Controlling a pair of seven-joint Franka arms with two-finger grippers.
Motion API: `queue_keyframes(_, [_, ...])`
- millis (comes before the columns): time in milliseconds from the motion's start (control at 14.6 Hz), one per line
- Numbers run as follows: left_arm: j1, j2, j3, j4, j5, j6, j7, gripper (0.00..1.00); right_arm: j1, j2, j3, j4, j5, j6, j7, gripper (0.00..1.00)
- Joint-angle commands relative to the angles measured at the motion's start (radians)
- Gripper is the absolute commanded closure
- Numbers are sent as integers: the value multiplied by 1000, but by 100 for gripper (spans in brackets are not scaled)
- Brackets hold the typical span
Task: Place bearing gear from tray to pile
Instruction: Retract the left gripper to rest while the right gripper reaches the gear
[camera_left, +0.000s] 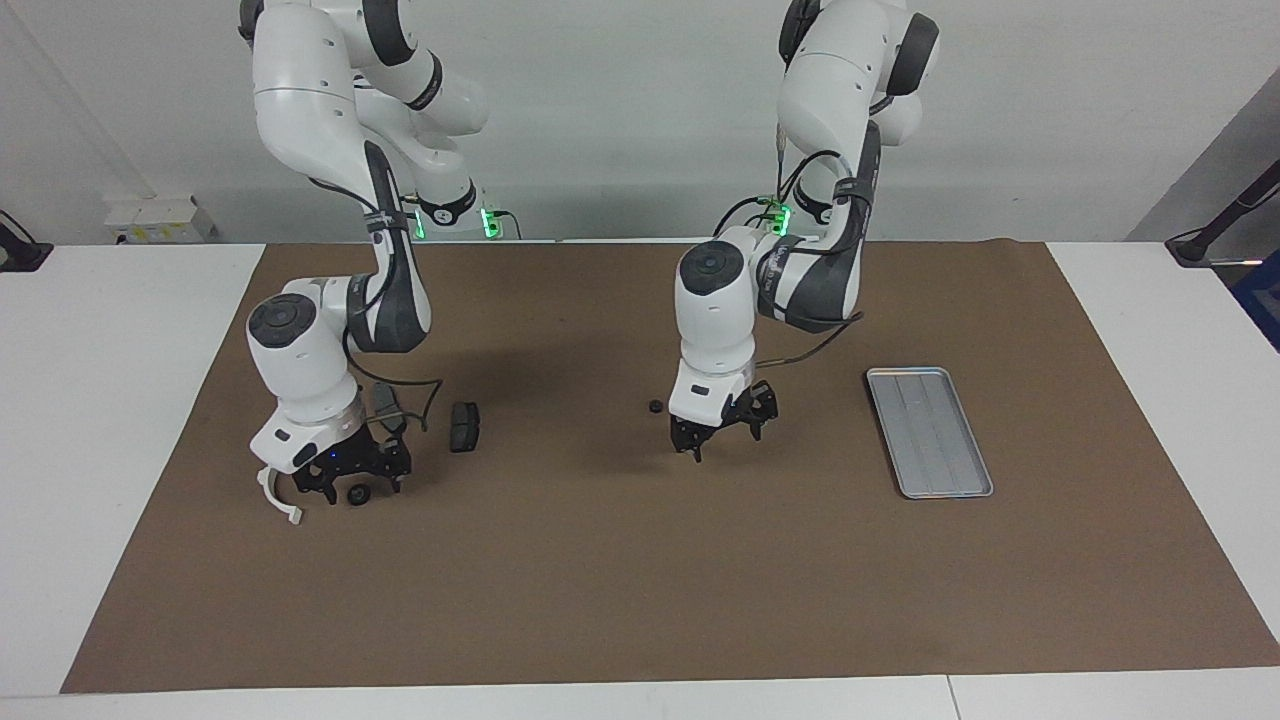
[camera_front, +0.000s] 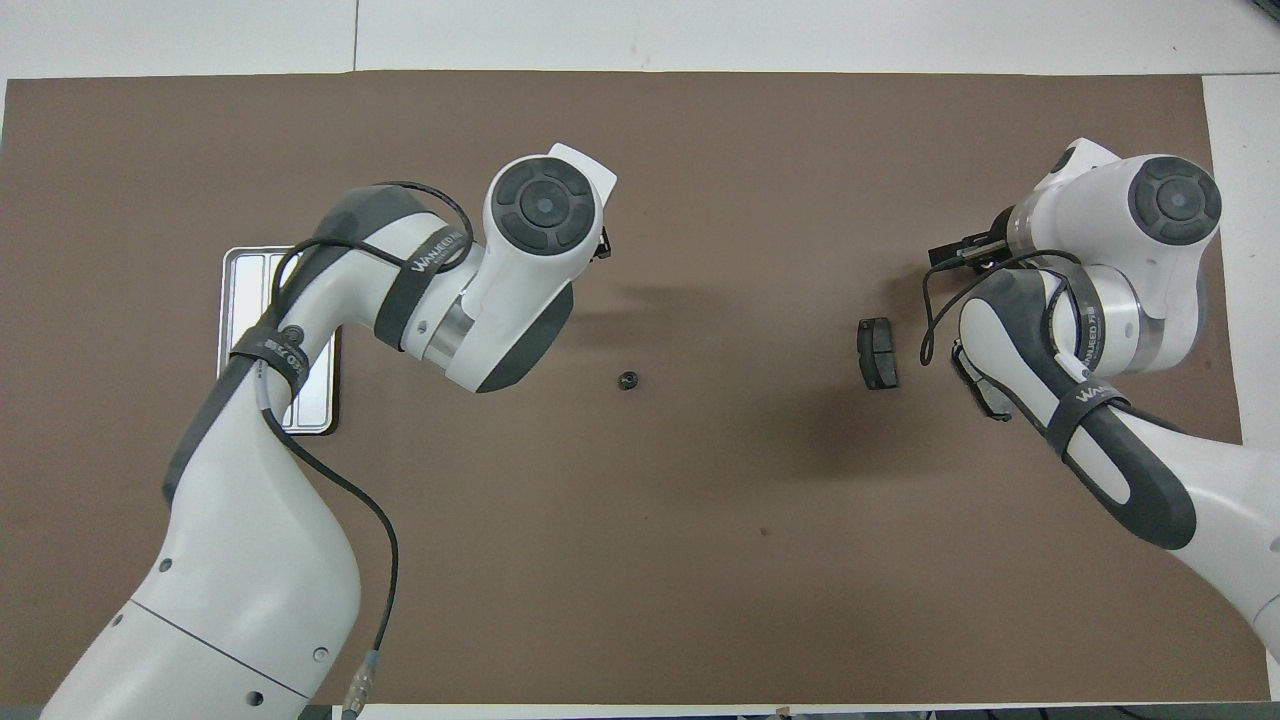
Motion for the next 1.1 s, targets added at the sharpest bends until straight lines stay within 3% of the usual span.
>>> queue_keyframes(0, [93,-113,-8,-16,-86,-99,184,0,54,-62,5,36,-4,-139,108,0])
queue_keyframes(342, [277,-243,-6,-46,-125,-210,422,0,230,-143,5,36,-4,-279,494,0])
queue_keyframes(616, [457,-354,-3,-104,-125,-282,684,0,380,-157,8,33,-3,-284,810,0])
queue_keyframes(822, [549,-380,-2,-82,-243,-282,758,0,485,-142,9,36,-3,-256,1011,0])
queue_keyframes(1027, [559,-383,0,-80,-246,-346,821,0,552,-111,9,36,-3,-212,1117,0])
